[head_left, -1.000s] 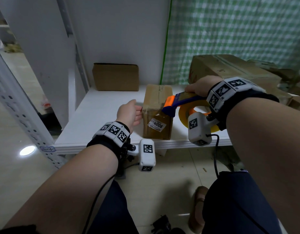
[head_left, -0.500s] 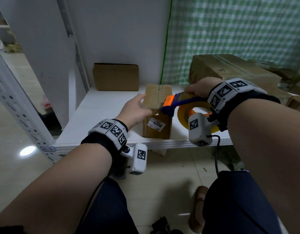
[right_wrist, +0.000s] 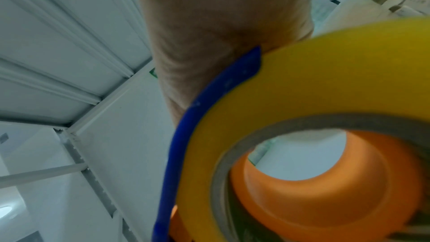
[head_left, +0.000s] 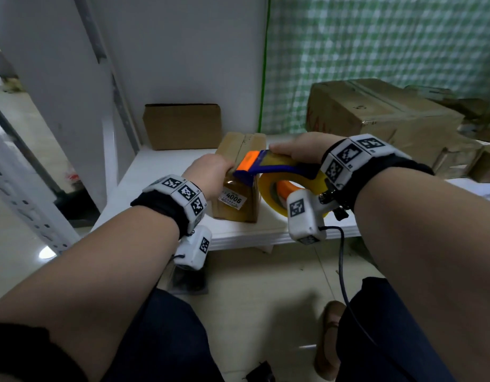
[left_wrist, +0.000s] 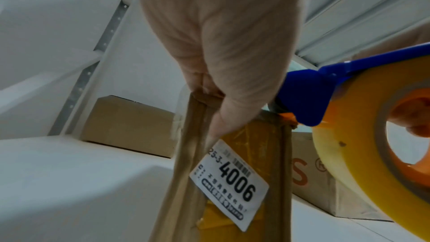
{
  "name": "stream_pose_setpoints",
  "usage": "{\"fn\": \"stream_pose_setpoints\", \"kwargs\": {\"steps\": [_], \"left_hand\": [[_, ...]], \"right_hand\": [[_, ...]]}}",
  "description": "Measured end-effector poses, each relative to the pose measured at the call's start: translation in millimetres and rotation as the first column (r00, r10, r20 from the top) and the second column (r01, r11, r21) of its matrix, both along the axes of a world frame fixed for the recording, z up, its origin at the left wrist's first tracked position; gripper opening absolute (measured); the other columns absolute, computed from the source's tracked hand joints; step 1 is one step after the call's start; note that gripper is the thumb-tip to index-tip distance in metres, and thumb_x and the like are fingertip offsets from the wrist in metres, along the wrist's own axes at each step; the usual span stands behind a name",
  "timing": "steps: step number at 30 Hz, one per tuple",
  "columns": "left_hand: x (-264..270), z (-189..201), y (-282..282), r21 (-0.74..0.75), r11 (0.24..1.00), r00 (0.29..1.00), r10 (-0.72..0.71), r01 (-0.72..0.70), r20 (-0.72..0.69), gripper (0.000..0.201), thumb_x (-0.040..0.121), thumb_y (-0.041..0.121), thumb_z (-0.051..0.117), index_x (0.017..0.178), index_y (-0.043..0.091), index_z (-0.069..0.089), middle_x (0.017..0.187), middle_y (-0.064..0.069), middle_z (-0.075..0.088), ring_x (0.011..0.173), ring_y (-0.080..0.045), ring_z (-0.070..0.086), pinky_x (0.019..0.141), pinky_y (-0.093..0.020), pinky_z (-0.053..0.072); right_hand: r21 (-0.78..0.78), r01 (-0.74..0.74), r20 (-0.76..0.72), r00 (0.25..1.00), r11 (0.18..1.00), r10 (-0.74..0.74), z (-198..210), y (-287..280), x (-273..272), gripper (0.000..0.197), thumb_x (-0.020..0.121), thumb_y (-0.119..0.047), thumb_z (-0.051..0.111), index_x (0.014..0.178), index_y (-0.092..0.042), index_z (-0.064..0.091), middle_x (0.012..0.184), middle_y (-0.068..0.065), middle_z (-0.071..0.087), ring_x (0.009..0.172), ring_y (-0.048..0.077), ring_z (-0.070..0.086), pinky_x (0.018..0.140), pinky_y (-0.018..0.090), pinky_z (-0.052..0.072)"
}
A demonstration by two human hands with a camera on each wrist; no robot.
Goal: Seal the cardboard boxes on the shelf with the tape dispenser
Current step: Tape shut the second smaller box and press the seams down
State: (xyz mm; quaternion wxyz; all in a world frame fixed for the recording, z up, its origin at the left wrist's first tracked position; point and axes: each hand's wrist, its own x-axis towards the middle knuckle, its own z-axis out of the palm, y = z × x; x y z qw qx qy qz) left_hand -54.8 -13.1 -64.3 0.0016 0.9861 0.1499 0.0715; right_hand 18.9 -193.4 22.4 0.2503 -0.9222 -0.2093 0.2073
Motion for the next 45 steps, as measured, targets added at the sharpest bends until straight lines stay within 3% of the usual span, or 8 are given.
{"fn": "stream_pose_setpoints", "kwargs": {"steps": [2,5,10,21,29,34,40,45], "left_hand": [[-1,3,0,0.037,0.998,0.996,-0.037,0.040,-0.077,0.063,0.074,0.013,0.066,0.133,0.027,0.047,0.118,-0.003,0.061,0.104,-0.027,0.058,0.080,-0.032,0.046],[2,7,-9,0.145,0.987,0.979,-0.043,0.073,-0.198,0.084,0.075,0.028,0.069,0.146,0.022,0.026,0.141,-0.006,0.044,0.117,-0.026,0.052,0.089,-0.035,0.047],[8,12,-14,0.191,0.980,0.949,0.006,0.057,-0.315,0.092,0.080,0.040,0.067,0.150,0.014,0.014,0.155,-0.011,0.023,0.135,-0.026,0.036,0.102,-0.035,0.038],[13,11,-14,0.159,0.987,0.937,0.039,0.017,-0.346,0.096,0.080,0.040,0.066,0.152,0.019,0.004,0.159,-0.009,0.006,0.143,-0.023,0.021,0.110,-0.033,0.030],[14,9,-12,0.152,0.988,0.941,0.038,0.014,-0.336,0.094,0.082,0.040,0.063,0.152,0.021,0.002,0.159,-0.008,0.005,0.144,-0.021,0.019,0.110,-0.031,0.028],[14,11,-14,0.148,0.989,0.937,0.044,0.008,-0.346,0.093,0.083,0.041,0.062,0.152,0.021,0.002,0.159,-0.009,0.005,0.144,-0.022,0.019,0.111,-0.031,0.026],[13,12,-16,0.148,0.989,0.934,0.048,0.005,-0.353,0.092,0.084,0.040,0.061,0.152,0.020,0.002,0.159,-0.009,0.004,0.144,-0.022,0.019,0.110,-0.030,0.026],[12,13,-17,0.143,0.990,0.935,0.059,-0.009,-0.349,0.092,0.084,0.039,0.061,0.152,0.021,0.001,0.159,-0.007,0.003,0.144,-0.020,0.019,0.110,-0.029,0.027]], "right_hand": [[0.042,-0.058,-0.055,0.997,0.997,0.060,0,-3,5,0.051,0.089,-0.053,0.055,0.117,-0.011,0.059,0.109,0.008,0.061,0.098,0.024,0.060,0.085,0.033,0.044],[0.050,-0.070,-0.113,0.991,0.996,0.076,-6,-8,22,0.040,0.083,-0.057,0.061,0.086,-0.016,0.061,0.082,0.004,0.066,0.067,0.016,0.062,0.057,0.026,0.045],[0.144,-0.097,-0.195,0.973,0.985,0.125,-9,-22,29,0.038,0.083,-0.052,0.062,0.078,-0.015,0.059,0.040,-0.006,0.060,0.031,0.005,0.056,0.028,0.011,0.034],[0.247,-0.109,-0.372,0.907,0.963,0.198,-21,-49,54,0.037,0.084,-0.049,0.062,0.077,-0.013,0.063,0.055,0.001,0.068,0.043,0.013,0.062,0.055,0.026,0.049],[0.222,-0.101,-0.418,0.889,0.970,0.188,-24,-63,68,0.039,0.082,-0.050,0.062,0.085,-0.012,0.063,0.059,0.002,0.069,0.046,0.013,0.064,0.044,0.018,0.049],[0.217,-0.124,-0.420,0.884,0.968,0.207,-30,-64,72,0.044,0.078,-0.055,0.063,0.090,-0.012,0.065,0.068,0.004,0.071,0.057,0.017,0.066,0.059,0.026,0.050],[0.271,-0.089,-0.475,0.854,0.958,0.213,-35,-67,76,0.038,0.082,-0.050,0.062,0.082,-0.012,0.065,0.060,0.003,0.068,0.046,0.013,0.064,0.045,0.018,0.050],[0.230,-0.114,-0.467,0.859,0.966,0.213,-37,-72,78,0.051,0.068,-0.055,0.068,0.093,-0.010,0.066,0.069,0.006,0.071,0.055,0.017,0.066,0.056,0.025,0.051]]}}
